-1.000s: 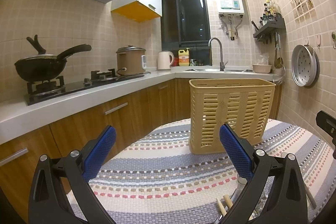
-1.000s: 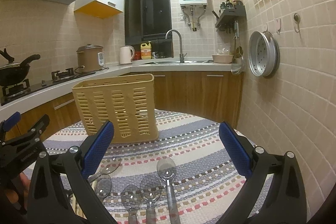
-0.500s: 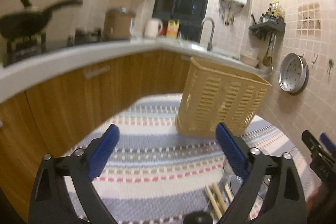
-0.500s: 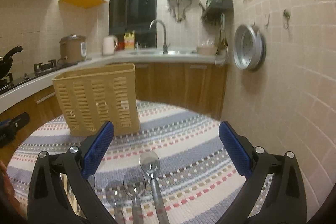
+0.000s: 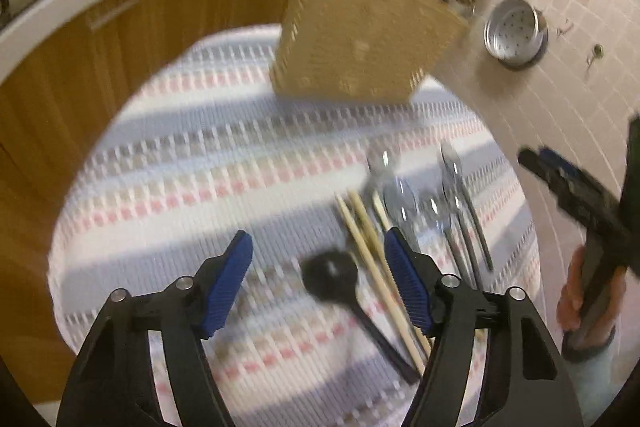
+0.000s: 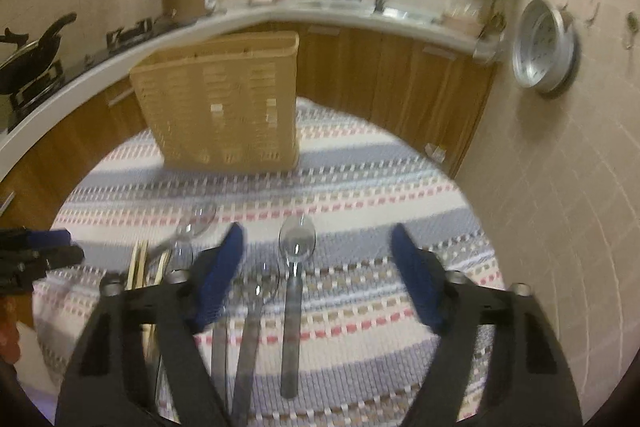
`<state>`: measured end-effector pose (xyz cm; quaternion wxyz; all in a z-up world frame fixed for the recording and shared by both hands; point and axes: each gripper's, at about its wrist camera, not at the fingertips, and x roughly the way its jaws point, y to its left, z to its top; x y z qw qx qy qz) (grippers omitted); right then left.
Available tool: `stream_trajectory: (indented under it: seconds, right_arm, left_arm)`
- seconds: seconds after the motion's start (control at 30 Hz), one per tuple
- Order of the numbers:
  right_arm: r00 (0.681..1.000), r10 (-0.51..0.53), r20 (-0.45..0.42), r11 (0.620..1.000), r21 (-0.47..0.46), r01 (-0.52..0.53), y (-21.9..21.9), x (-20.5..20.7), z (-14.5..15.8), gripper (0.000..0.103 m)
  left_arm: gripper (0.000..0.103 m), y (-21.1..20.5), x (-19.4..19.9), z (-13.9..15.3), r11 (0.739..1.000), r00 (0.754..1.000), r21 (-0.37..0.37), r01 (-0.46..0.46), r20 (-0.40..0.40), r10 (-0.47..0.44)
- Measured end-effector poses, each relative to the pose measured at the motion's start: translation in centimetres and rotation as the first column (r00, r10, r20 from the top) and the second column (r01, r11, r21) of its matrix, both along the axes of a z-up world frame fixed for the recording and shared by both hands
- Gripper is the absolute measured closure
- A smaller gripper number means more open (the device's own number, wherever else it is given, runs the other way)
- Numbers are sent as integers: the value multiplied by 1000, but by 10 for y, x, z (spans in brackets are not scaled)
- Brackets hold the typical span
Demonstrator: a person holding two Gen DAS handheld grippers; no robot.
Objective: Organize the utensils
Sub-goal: 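Grasp the black spoon with the left tool while the right tool grasps a clear plastic spoon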
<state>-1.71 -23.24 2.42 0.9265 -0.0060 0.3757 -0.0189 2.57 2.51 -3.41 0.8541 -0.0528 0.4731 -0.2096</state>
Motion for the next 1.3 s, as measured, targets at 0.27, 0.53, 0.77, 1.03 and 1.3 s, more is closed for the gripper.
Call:
stream_trajectory:
  seconds: [0.27, 0.53, 0.77, 1.03, 1.3]
  right_arm:
    - [954, 136, -267, 973, 219, -78, -25, 32, -34, 66]
    - [910, 147, -389, 971, 233, -57, -15, 69, -66, 77]
    - [886, 117, -449, 987, 149, -56, 7, 90, -82, 77]
    - [874, 133, -468, 990, 103, -95, 25, 94, -88, 91]
    - [872, 151, -465, 986, 128, -103, 12, 88, -82, 91]
  left_arm:
    - [66, -22, -26, -36, 1000, 991, 9, -17, -129, 18]
    - [71, -38, -27, -35, 996, 995, 63, -59, -82, 64]
    - [87, -30, -23, -34, 996, 997, 84, -26, -64, 31]
    - [95, -11, -14, -34, 998, 992, 38, 58, -114, -53]
    - [63, -22, -24, -28, 998, 992, -11, -60, -114, 58]
